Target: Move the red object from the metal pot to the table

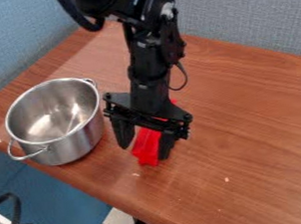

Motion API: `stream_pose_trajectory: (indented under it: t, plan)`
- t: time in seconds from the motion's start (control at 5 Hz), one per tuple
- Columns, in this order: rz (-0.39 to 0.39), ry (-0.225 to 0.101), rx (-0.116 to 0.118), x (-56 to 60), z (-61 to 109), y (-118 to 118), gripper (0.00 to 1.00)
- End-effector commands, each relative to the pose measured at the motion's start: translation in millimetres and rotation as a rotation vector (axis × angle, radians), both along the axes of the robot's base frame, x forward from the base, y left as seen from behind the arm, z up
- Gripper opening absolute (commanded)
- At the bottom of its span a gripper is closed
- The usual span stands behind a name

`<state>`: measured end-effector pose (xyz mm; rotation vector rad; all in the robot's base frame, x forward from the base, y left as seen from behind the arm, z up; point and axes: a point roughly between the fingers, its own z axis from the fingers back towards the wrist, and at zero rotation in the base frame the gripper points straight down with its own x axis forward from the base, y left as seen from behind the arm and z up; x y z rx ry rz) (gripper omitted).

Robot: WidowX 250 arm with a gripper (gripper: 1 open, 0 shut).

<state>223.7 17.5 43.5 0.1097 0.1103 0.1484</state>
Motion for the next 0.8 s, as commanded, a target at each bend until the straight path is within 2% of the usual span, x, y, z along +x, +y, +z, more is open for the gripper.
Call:
stream_pose_trajectory:
  t: [0.0,0.2,0.4,0.6]
  plan:
    - [-0.007,-0.047,-0.002,14.2,0.6,6,1.0]
    - [-0.012,-0.053,-0.004,17.3,6.5,11,0.0]
    - [-0.014,-0.074,-0.011,18.9,25.3,18,1.0]
    - [0.0,-0.118,-0.038,17.3,43.7,27,1.0]
